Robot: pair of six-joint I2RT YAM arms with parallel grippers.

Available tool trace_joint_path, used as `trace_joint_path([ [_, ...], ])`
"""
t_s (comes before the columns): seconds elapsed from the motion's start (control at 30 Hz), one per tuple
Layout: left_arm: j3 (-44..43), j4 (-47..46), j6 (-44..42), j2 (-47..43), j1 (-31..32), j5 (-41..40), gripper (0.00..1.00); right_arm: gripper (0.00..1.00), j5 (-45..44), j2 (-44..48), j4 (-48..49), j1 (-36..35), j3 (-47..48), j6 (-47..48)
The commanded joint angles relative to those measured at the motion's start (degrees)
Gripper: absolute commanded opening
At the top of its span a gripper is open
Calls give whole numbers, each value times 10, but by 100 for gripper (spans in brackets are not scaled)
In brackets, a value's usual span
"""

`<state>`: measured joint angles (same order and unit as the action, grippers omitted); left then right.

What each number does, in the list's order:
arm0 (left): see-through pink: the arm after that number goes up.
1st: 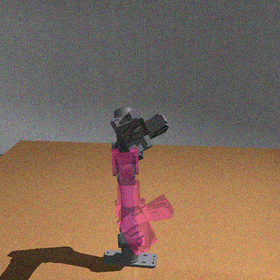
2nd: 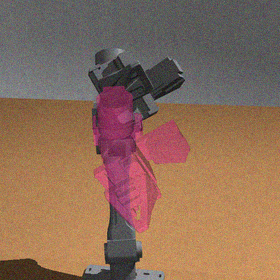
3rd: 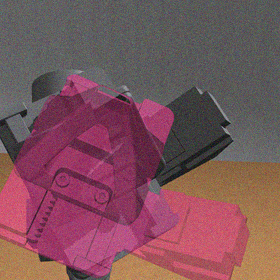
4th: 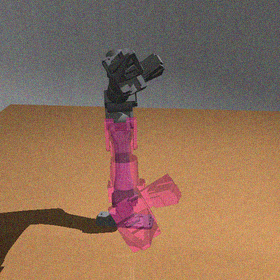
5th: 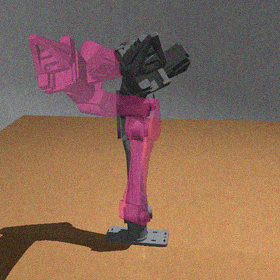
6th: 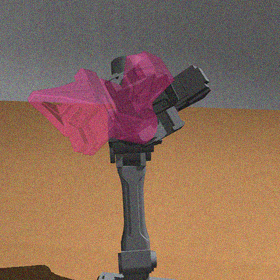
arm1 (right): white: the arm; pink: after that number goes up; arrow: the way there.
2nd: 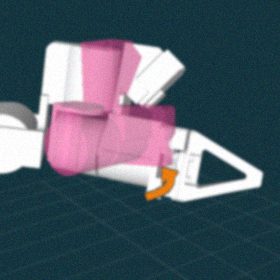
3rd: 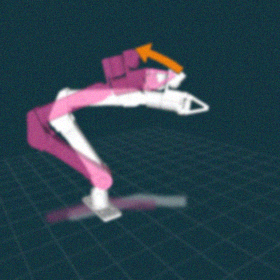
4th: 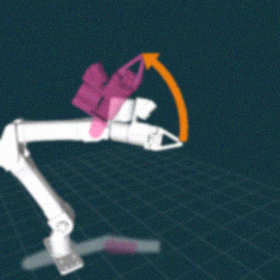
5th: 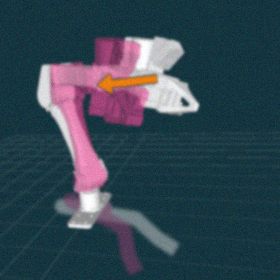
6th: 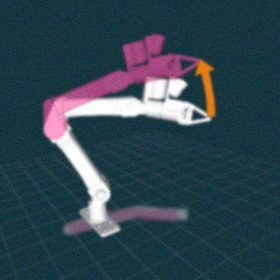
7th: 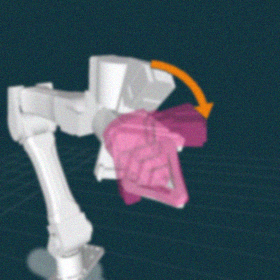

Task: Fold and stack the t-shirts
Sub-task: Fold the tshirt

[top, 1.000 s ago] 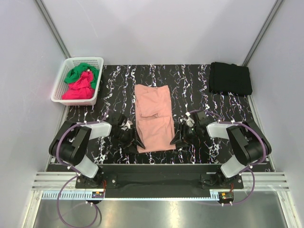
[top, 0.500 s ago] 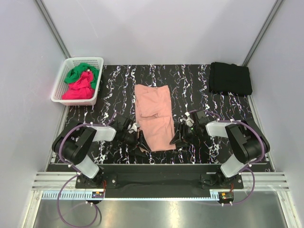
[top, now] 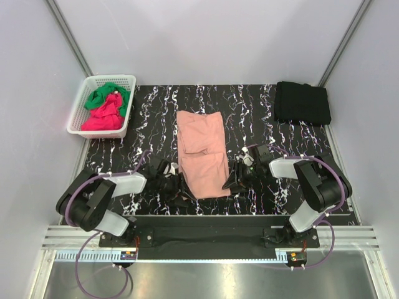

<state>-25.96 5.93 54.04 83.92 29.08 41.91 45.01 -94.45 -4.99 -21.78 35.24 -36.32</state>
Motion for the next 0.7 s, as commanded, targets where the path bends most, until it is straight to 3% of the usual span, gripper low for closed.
trace_joint_path([
  [0.0,32,17,-5,10,2,-174,59,48,-36,-3,2,1,8,12],
  [0.1,30,17,3,6,2,-193,58,48,-33,1,-2,1,10,12],
  [0.23,6,97,4,8,2,-204,57,48,-33,8,-12,1,16,13],
  [0.5,39,193,39,-170,5,-238,60,48,-32,16,-27,2,35,16],
  [0.67,35,166,26,-102,5,-223,60,48,-26,6,-31,1,46,20],
])
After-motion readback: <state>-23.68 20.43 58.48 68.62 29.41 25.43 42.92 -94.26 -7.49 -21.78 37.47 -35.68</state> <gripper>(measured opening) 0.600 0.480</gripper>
